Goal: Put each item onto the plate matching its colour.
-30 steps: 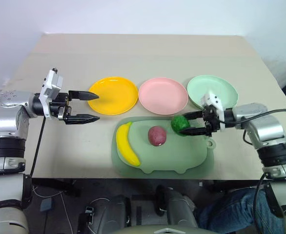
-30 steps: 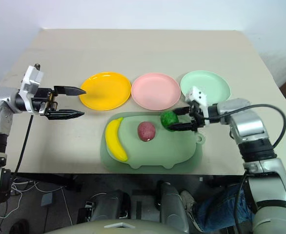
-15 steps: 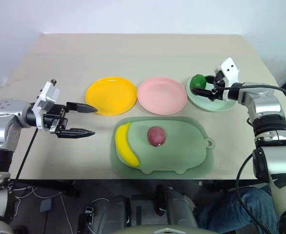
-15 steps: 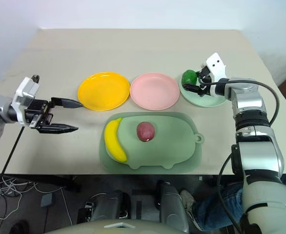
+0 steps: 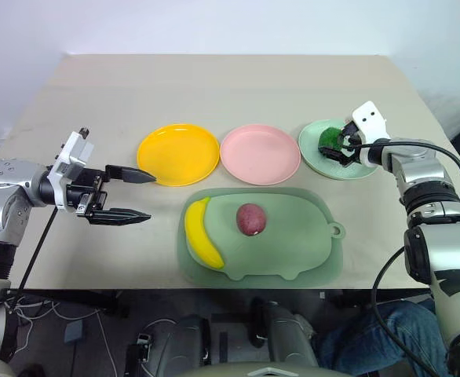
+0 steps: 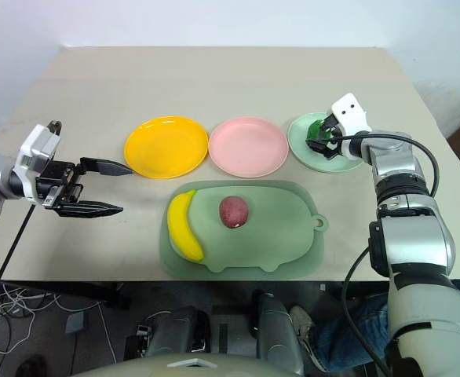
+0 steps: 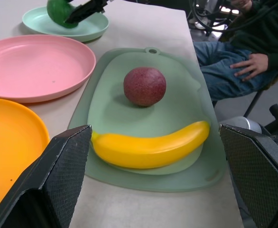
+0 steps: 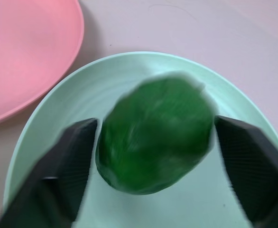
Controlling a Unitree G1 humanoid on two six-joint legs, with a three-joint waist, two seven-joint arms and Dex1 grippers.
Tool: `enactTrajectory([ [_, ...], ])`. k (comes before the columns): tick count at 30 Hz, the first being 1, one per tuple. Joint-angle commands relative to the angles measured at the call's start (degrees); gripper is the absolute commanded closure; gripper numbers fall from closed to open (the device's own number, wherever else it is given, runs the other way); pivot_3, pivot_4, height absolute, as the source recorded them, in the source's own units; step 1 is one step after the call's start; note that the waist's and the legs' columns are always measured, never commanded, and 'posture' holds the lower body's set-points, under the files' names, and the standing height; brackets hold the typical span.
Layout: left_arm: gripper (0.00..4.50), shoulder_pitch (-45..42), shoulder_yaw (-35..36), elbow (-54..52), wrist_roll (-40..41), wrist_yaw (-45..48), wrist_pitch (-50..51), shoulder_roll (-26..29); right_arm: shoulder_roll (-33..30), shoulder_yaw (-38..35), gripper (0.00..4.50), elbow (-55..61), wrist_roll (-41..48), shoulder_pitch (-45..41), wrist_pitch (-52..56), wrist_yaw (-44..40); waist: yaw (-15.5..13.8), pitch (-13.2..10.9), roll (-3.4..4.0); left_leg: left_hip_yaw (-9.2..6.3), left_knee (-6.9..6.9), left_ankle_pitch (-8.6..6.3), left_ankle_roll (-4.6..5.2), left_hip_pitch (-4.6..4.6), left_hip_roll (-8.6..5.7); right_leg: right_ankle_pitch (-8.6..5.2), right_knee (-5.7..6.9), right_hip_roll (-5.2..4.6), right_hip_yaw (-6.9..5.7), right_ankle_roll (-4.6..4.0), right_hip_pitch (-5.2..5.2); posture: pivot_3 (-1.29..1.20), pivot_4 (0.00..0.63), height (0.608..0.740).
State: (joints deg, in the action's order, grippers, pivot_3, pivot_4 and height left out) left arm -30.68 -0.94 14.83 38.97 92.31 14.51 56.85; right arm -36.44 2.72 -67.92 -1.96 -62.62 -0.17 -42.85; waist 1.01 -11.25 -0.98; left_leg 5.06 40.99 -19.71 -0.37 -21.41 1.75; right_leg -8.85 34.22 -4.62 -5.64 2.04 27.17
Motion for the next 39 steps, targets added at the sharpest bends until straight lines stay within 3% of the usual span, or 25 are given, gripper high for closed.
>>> enactTrajectory([
  [1,0.00,-0.9,1.3,-0.6,0.7,0.2,-0.2,0.6,-0.6,-2.2,0.01,0.2,0.7,-2.5,-0.6,0.6,-0.1,0.0,0.00,0.00,0.00,0.00,0.00,0.00,0.00,0.00,0.00,0.00,0.00,0.00,0.00,0.00,0.150,0.740],
  [3,0.00,-1.0,1.4,-0.5,0.8,0.2,-0.1,0.5,-0.7,-2.1,0.01,1.0,0.4,-2.3,-2.0,-0.8,0.0,0.0,0.00,0.00,0.00,0.00,0.00,0.00,0.00,0.00,0.00,0.00,0.00,0.00,0.00,0.00,0.150,0.740],
  [8,0.00,-1.4,1.2,-0.4,0.7,0.2,-0.1,0.2,0.6,-9.3,0.01,4.5,9.6,-4.1,3.1,-10.0,0.0,0.0,0.01,0.00,0.00,0.00,0.00,0.00,0.00,0.00,0.00,0.00,0.00,0.00,0.00,0.00,0.150,0.740],
  [11,0.00,-1.7,1.1,-0.3,0.5,0.2,0.0,0.0,1.3,-10.9,0.01,13.0,15.4,-1.1,9.2,-20.5,0.0,0.0,0.02,-0.01,0.00,0.00,0.00,0.00,0.01,0.00,0.00,0.01,-0.01,0.00,0.00,0.00,0.150,0.740],
  [15,0.00,-1.9,1.0,-0.1,0.4,0.2,0.0,-0.2,1.8,-8.2,0.01,30.5,20.1,8.1,19.3,-28.3,-0.3,0.0,0.02,-0.05,0.00,0.00,0.00,0.02,0.03,0.00,0.02,0.02,-0.03,0.00,-0.04,0.00,0.150,0.740],
  [23,0.00,-1.7,1.1,-0.3,0.3,0.2,0.1,-0.5,5.1,-3.3,0.01,59.7,26.2,23.0,31.8,-26.9,-0.3,0.0,0.02,-0.09,0.05,-0.01,0.01,0.01,0.02,0.00,0.05,0.00,-0.06,0.00,-0.02,0.00,0.150,0.740],
  [33,0.00,-1.2,1.0,-0.5,0.6,0.2,-0.1,0.1,5.1,2.6,0.01,69.2,26.0,30.4,32.6,-26.4,-0.5,0.0,0.01,-0.09,0.06,-0.07,0.11,0.01,-0.01,0.00,0.02,0.00,-0.07,0.01,-0.05,0.00,0.150,0.740],
  [39,0.00,-1.5,0.8,-0.3,0.6,0.2,-0.2,0.2,5.0,4.3,0.01,69.1,24.7,30.9,30.9,-25.6,-0.4,0.0,0.00,-0.09,0.06,-0.08,0.15,0.02,-0.02,0.00,0.02,0.00,-0.07,0.00,-0.05,0.00,0.150,0.740],
])
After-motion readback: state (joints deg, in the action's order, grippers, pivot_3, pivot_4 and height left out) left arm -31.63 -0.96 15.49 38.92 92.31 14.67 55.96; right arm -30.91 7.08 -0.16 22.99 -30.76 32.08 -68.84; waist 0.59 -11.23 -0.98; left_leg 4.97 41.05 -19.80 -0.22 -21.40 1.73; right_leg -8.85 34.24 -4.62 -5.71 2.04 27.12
